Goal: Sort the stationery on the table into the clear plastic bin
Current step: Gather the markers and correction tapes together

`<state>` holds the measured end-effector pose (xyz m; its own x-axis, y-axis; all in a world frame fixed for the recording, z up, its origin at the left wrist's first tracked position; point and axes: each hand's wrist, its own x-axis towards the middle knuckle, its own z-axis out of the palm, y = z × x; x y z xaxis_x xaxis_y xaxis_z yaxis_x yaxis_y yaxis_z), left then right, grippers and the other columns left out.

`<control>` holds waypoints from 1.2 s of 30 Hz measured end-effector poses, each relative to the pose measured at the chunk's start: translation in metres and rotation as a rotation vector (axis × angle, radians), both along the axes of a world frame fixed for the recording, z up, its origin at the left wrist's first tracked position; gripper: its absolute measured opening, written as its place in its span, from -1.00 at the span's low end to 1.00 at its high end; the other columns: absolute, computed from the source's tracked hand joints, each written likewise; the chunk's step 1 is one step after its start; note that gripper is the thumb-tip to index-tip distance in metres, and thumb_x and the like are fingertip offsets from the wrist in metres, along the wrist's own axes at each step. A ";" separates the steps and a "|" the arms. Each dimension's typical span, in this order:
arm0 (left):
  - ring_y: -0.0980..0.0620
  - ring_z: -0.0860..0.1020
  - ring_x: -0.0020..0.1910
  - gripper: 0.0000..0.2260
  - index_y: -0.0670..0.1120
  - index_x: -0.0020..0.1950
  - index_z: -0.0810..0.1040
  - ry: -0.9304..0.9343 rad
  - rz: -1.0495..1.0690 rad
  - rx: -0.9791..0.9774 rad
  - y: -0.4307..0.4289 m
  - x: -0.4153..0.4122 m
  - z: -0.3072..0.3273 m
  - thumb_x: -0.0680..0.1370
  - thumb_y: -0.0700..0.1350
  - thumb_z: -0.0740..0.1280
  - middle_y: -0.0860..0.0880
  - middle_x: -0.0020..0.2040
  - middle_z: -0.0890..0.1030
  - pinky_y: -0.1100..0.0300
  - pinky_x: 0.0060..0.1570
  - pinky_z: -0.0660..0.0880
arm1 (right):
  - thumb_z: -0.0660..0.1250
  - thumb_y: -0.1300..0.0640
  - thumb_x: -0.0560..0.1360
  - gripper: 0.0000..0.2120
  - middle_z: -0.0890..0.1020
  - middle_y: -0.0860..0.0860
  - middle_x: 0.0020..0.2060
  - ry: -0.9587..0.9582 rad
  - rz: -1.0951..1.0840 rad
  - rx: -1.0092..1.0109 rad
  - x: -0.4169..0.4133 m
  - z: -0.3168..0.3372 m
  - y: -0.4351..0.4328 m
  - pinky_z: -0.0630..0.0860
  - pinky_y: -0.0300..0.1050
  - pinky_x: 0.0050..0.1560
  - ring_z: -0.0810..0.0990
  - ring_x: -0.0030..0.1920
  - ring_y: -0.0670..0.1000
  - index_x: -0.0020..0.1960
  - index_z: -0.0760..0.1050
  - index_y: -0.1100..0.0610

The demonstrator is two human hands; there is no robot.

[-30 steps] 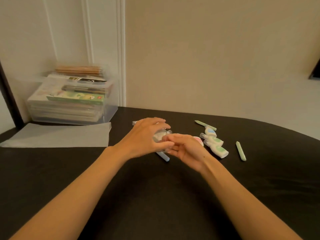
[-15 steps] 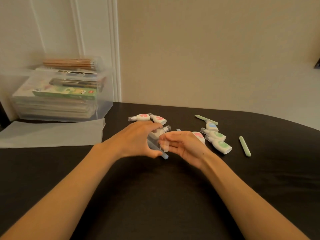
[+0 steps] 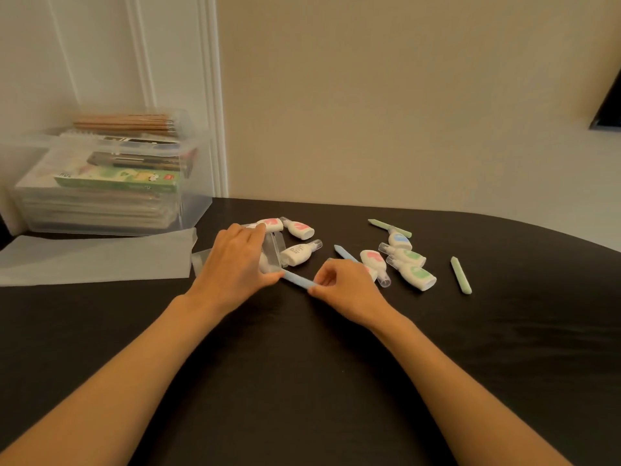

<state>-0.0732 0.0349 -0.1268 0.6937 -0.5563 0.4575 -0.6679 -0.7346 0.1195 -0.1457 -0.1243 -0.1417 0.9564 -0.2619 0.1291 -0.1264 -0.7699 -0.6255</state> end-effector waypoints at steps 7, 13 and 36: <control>-0.05 0.36 0.26 -0.35 -0.11 0.40 0.27 0.034 0.029 -0.110 -0.002 -0.006 0.000 0.42 0.07 0.44 -0.11 0.30 0.43 0.17 0.22 0.30 | 0.24 0.26 0.55 -0.91 0.65 0.05 -0.24 -0.388 -0.283 0.815 -0.011 0.012 -0.019 0.62 -0.24 -0.16 0.68 -0.25 -0.06 -0.07 0.50 0.14; 0.00 0.32 0.30 -0.37 -0.06 0.40 0.26 0.061 0.002 -0.119 -0.005 -0.013 0.002 0.43 0.10 0.42 -0.05 0.32 0.40 0.21 0.24 0.26 | 0.21 0.27 0.56 -0.87 0.64 0.08 -0.19 -0.380 -0.202 0.978 -0.013 0.016 -0.012 0.62 -0.25 -0.15 0.67 -0.24 -0.05 0.02 0.53 0.21; -0.12 0.42 0.25 -0.38 -0.18 0.32 0.42 -0.013 -0.062 -0.197 -0.028 -0.026 -0.005 0.36 0.06 0.49 -0.16 0.27 0.49 0.07 0.26 0.31 | 0.10 0.20 0.57 -0.70 0.59 0.02 -0.01 -0.292 -0.309 0.435 -0.010 0.021 -0.029 0.35 -0.26 -0.12 0.45 0.02 -0.08 0.04 0.61 0.14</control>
<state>-0.0988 0.0073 -0.1322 0.6541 -0.4970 0.5702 -0.7137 -0.6552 0.2476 -0.1556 -0.1534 -0.1206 0.7692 -0.6092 0.1930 -0.0792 -0.3906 -0.9172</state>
